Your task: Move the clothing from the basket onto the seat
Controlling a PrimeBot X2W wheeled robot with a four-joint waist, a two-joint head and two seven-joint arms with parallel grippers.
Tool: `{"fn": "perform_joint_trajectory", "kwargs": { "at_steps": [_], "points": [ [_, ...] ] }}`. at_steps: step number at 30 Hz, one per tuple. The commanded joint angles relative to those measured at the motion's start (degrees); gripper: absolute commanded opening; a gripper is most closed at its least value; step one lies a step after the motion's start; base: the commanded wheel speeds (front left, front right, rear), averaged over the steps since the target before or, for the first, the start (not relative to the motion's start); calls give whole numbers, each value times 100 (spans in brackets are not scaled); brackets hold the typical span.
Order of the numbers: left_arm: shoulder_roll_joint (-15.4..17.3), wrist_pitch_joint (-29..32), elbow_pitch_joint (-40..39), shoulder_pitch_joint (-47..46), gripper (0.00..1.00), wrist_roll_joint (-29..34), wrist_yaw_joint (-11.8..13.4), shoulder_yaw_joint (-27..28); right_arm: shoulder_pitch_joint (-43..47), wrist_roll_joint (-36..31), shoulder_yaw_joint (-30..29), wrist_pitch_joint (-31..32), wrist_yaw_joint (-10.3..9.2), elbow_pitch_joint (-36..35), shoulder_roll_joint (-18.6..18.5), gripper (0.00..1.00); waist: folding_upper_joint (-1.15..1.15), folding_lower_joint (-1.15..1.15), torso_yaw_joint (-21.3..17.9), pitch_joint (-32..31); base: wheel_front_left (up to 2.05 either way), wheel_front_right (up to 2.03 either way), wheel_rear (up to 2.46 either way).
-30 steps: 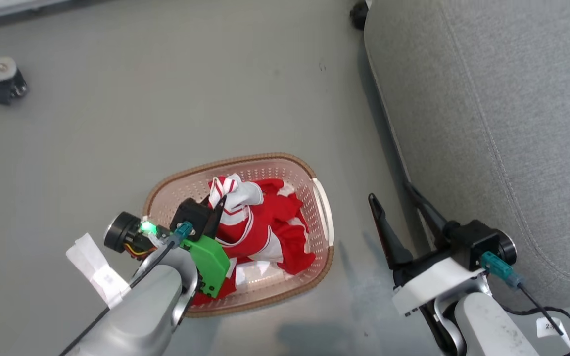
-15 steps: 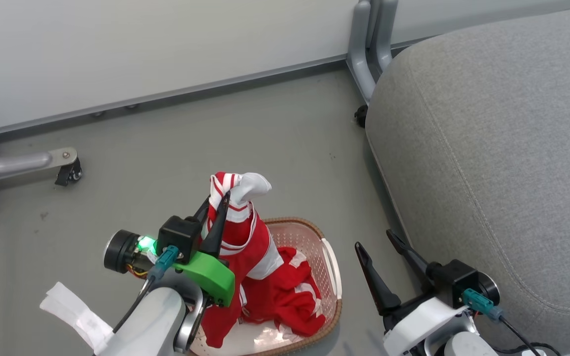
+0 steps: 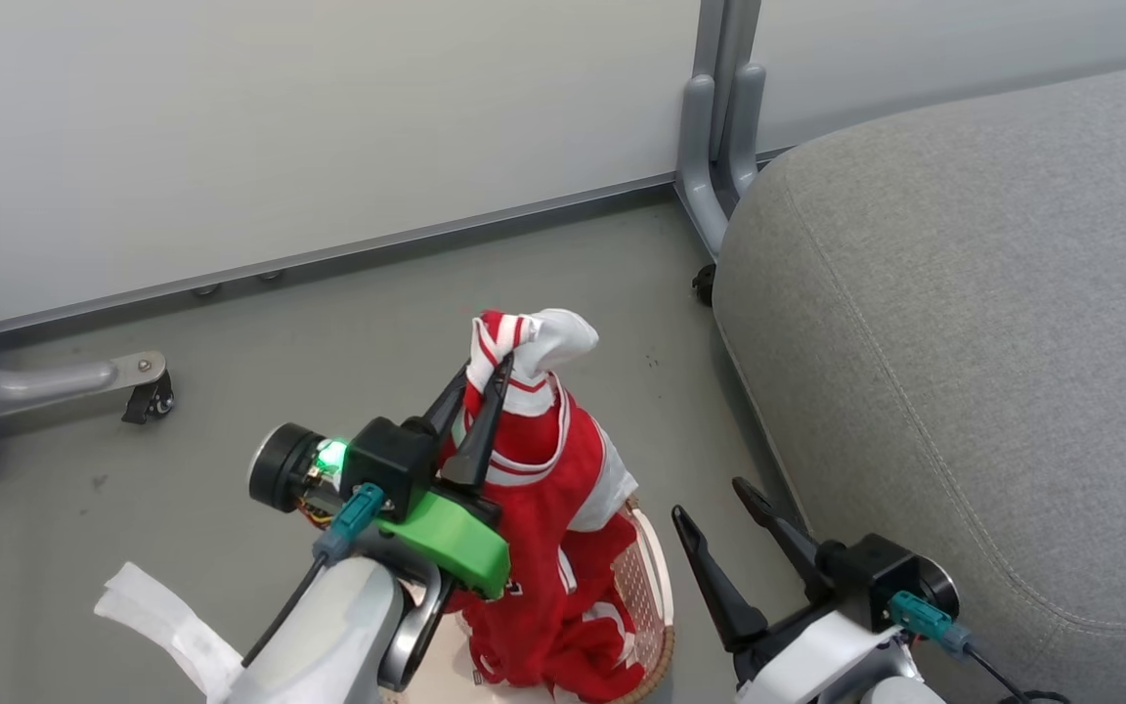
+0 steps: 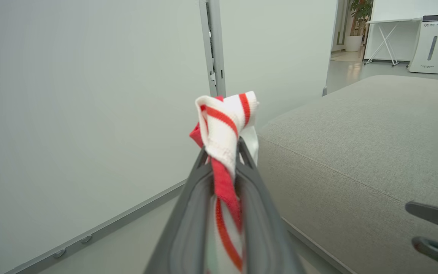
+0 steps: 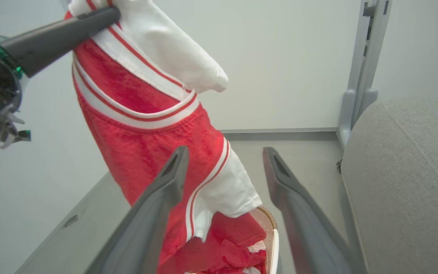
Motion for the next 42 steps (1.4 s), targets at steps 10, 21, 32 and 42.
{"fn": "perform_joint_trajectory", "kwargs": {
  "at_steps": [10,21,32,42],
  "points": [
    [-337,-20,10,-233,0,212,-306,-431,-511,-68,896,-28,-1,-289,-152,100,62,1,73,-15,0,0,0],
    [-489,138,-347,-319,0,195,-410,-767,-726,-114,1253,-28,-2,145,-270,100,62,1,140,-91,0,0,0],
    [-423,370,-700,-208,0,127,-387,-895,-779,-309,1184,-28,-2,238,-159,55,62,1,95,-108,0,0,0],
    [-348,339,-649,-218,0,71,-317,-861,-802,-60,1363,-28,-2,431,-233,0,62,1,91,-69,0,0,0]
  ]
}}
